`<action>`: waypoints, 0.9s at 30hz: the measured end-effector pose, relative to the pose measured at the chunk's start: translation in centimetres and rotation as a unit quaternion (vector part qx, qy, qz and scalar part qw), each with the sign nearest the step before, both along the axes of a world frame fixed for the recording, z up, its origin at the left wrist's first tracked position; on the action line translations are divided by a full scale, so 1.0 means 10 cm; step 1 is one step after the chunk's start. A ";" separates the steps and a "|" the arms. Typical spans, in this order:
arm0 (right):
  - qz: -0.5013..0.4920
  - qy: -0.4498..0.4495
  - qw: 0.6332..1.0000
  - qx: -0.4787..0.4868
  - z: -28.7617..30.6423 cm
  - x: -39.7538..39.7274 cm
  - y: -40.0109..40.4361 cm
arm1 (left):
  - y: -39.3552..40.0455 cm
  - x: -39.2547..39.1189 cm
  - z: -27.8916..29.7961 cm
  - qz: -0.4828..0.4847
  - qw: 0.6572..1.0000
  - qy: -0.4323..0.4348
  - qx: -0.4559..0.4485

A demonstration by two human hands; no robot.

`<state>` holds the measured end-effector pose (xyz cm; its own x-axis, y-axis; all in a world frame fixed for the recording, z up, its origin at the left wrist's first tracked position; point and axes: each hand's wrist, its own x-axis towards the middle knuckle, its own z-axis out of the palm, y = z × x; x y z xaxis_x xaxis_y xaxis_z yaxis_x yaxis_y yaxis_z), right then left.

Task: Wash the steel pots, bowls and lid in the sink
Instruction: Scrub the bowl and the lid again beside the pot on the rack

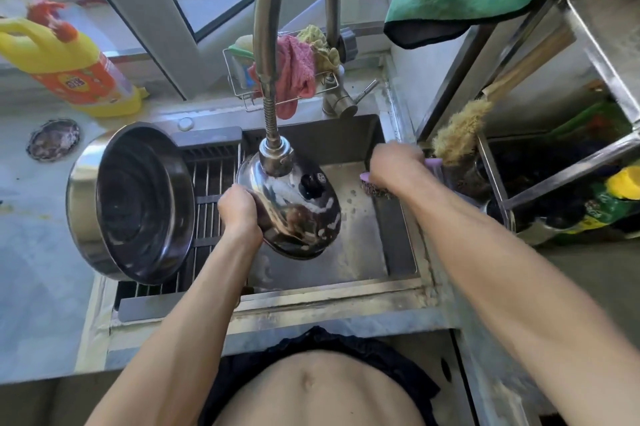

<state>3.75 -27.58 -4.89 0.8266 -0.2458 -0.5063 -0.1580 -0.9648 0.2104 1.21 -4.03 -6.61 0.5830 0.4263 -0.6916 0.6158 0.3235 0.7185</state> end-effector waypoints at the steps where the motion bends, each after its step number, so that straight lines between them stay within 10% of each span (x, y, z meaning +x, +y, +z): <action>1: 0.018 -0.001 0.999 -0.032 0.02 0.14 0.02 | 0.00 0.02 0.01 -0.007 1.000 0.000 0.016; 27: 0.094 0.056 0.988 -0.104 -0.33 0.84 0.05 | -0.08 0.10 -0.07 0.009 0.998 -0.031 0.055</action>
